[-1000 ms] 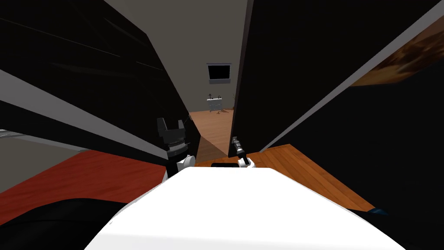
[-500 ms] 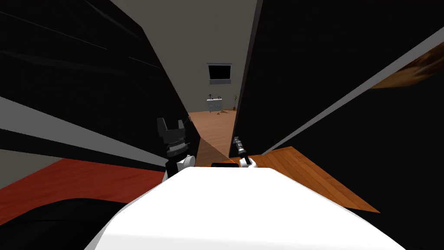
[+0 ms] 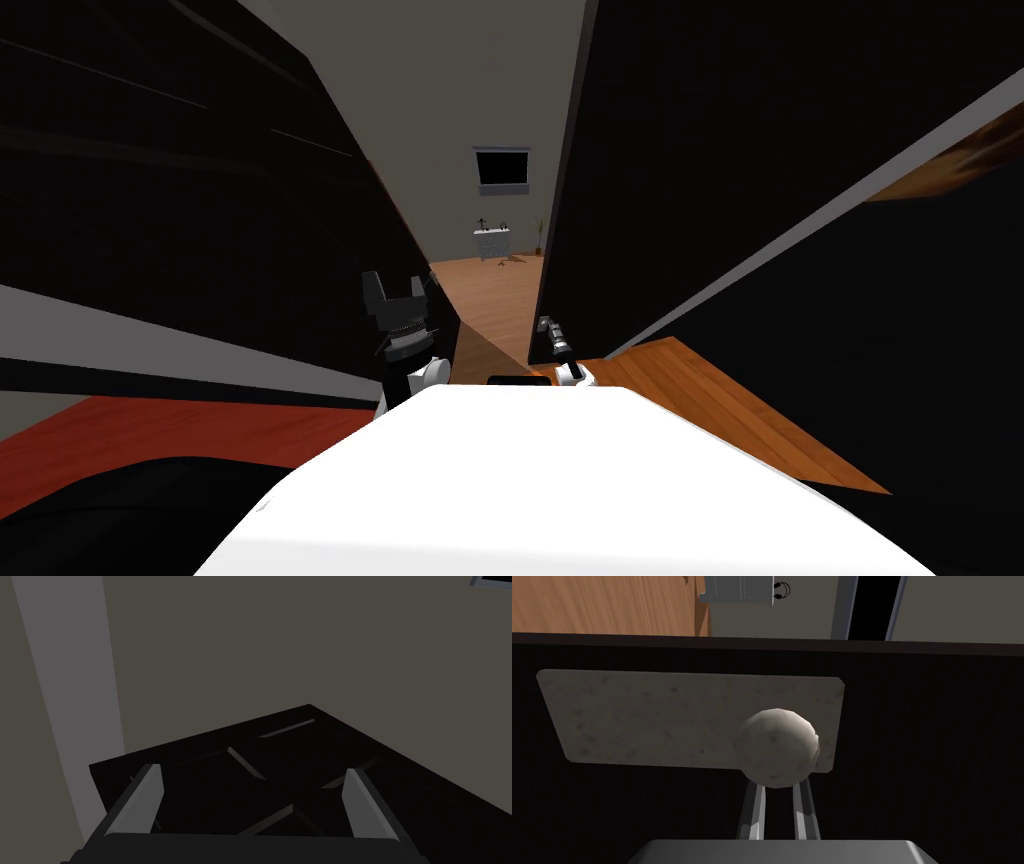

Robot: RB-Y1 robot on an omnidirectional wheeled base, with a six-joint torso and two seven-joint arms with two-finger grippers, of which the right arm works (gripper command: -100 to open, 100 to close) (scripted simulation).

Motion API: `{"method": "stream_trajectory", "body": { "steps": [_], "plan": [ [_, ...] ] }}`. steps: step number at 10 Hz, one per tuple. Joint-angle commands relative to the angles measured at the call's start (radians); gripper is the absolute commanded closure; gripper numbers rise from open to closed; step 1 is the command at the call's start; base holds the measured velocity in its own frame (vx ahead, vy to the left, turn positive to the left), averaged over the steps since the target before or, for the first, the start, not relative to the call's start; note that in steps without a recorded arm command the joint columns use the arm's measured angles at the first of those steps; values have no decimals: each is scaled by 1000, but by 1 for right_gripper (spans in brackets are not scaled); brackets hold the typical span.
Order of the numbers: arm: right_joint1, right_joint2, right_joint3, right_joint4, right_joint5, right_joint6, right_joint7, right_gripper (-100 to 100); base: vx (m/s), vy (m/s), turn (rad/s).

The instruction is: Push the door open

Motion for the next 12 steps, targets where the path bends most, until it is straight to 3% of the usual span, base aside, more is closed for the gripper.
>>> {"method": "stream_trajectory", "body": {
  "steps": [1,2,6,10,12],
  "plan": [
    [1,-15,-20,-12,-10,4,4,100,146,52,-53],
    [-2,-12,-9,-3,-7,1,0,-100,-61,50,-44],
    [1,-7,-3,-11,-9,4,-9,-100,-180,11,-18],
    [4,30,3,-21,-12,8,-20,-100,-201,21,-27],
    [-2,10,-2,-5,-14,-2,-15,-100,8,14,12]
  ]
}}
